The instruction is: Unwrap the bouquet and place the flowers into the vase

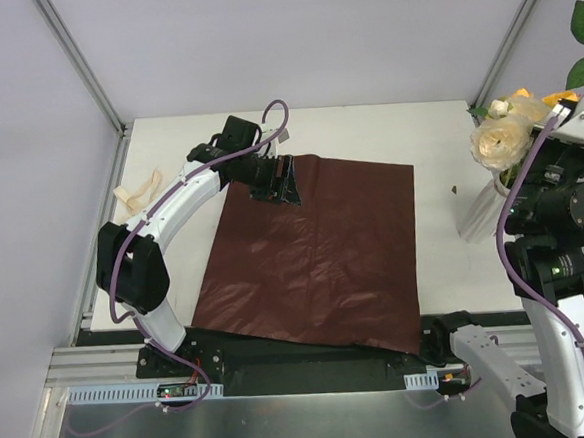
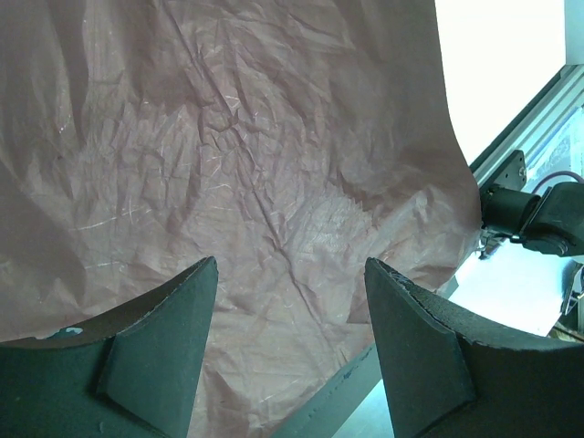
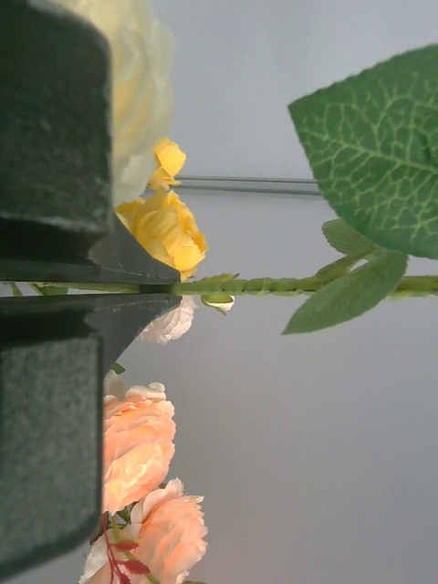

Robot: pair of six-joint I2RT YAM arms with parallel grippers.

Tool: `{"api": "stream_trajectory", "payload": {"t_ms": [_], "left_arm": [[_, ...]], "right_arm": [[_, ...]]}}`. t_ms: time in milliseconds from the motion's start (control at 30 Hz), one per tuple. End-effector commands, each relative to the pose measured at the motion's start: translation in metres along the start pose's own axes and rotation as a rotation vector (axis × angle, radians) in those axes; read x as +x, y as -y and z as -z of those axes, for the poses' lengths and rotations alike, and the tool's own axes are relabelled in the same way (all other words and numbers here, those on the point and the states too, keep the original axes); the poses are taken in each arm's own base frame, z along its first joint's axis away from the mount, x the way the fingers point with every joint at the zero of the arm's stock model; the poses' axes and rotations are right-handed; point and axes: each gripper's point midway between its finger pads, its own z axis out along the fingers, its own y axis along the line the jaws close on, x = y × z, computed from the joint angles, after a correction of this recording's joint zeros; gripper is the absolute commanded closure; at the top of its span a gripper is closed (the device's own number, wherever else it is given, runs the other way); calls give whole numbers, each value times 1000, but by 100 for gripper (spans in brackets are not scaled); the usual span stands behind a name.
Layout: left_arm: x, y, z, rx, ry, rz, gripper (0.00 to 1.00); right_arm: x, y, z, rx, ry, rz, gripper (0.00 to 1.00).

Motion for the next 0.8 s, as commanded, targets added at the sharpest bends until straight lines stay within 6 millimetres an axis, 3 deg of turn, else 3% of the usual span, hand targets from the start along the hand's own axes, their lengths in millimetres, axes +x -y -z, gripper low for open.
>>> {"api": "stream_trajectory", "payload": {"t_ms": [0,267,767], "left_arm": [[-3,17,15,45,36,-24,35],[-3,17,14,48,31,-21,35],[-4,22,19,63,43,-30,34]], "right_arm": [[-25,9,-10,38,78,-138,100],[-14,13,-21,84,66,-164,100],[15,13,-22,113,90,-212,100]]}}
